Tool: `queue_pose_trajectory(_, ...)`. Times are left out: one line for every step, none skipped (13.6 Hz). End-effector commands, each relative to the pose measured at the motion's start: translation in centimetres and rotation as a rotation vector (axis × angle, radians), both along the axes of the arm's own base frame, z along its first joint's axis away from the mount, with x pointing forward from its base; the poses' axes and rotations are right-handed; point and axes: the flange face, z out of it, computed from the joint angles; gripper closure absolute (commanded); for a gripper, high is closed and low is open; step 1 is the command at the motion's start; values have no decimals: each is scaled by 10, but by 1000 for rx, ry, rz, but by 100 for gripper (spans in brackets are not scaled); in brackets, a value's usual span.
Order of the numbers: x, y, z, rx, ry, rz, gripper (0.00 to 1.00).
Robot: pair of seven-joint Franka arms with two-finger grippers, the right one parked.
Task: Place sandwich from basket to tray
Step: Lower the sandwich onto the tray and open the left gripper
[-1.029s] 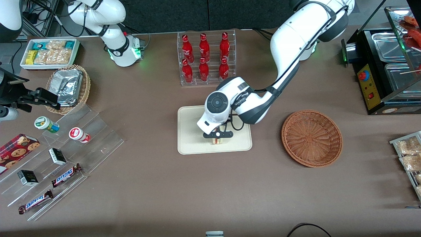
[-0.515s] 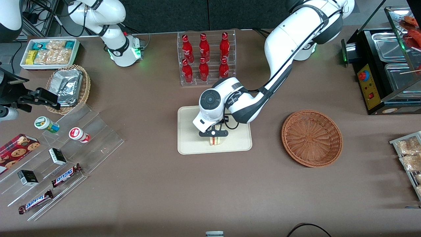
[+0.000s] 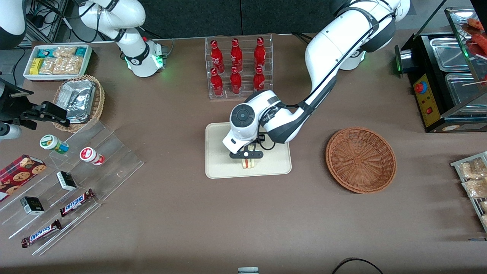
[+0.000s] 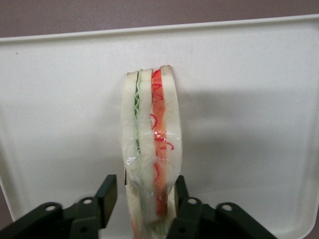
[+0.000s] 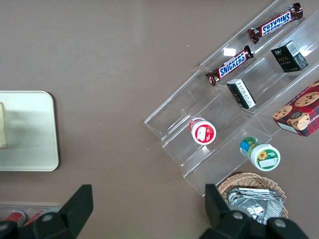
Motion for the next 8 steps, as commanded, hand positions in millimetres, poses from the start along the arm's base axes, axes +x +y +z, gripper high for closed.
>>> queue_pose_trajectory(5,-3,14,8,-37,13,0)
queue_pose_trajectory(9,0,28,8,-48,21,0)
queue_pose_trajectory(10,3,35,20,-46,23,0)
queue_pose_trajectory(10,6,50,24,-55,23,0)
queue_pose_trajectory(11,7,66,18,-69,25,0)
queue_pose_trajectory(12,13,82,31,-78,28,0)
queue_pose_trajectory(22,27,88,51,-73,58,0)
queue_pose_trajectory(31,39,99,39,-66,97,0)
